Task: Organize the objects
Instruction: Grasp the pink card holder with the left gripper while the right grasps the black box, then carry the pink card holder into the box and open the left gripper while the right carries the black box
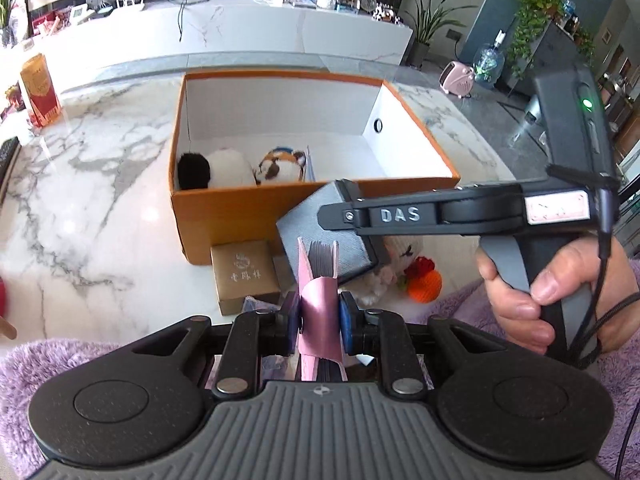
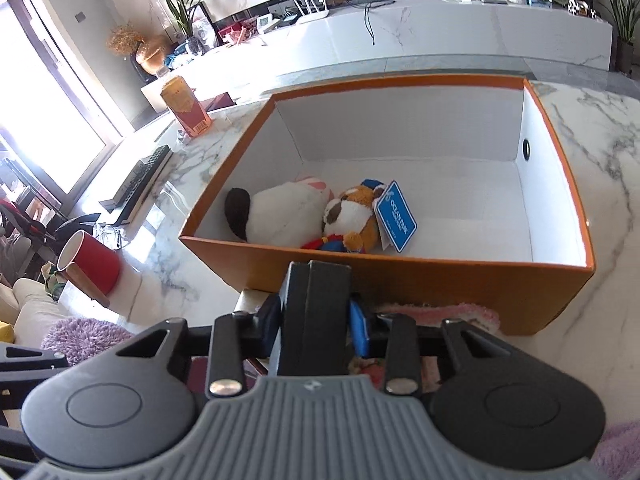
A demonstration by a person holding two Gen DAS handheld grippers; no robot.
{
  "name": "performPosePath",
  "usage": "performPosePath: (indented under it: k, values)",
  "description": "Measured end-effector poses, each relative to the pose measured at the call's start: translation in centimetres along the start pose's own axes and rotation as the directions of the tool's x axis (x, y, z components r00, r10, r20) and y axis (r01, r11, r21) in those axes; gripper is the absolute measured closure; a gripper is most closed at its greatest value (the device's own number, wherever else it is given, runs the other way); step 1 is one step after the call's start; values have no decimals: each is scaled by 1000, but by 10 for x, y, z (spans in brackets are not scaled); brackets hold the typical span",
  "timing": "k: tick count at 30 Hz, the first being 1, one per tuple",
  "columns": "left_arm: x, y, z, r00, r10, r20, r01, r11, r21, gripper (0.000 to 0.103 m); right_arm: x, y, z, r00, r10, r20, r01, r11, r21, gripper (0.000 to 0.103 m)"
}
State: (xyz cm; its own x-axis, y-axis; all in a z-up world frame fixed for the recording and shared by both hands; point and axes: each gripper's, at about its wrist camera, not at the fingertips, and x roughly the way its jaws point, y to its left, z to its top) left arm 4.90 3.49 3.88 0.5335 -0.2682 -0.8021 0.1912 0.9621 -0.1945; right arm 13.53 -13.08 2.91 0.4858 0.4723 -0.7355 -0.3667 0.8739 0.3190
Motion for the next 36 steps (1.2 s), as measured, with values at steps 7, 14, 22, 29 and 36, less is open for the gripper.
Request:
performPosePath:
  k: [7, 14, 22, 29, 36]
  values:
    - [-17, 0, 24, 997, -20, 79, 19, 1000, 10, 79, -37, -2, 17, 996, 10, 87, -8, 1000, -19, 66]
    - [-19, 1, 66, 983, -69, 168, 67, 998, 21, 79, -62, -19, 50, 984, -23, 174, 25, 1000, -9, 68]
    - [18, 7, 114, 979, -105, 174, 106, 994, 6, 79, -65, -46, 91, 973, -73, 220, 72, 997, 16, 68]
    - [61, 29, 146, 978, -131, 162, 144, 987, -77, 79, -25, -66, 118, 969, -154, 194, 153, 988, 19, 68]
    - [115, 61, 161, 969, -203, 138, 229, 949, -215, 80, 18, -98, 135, 970, -188, 153, 174, 980, 98, 68]
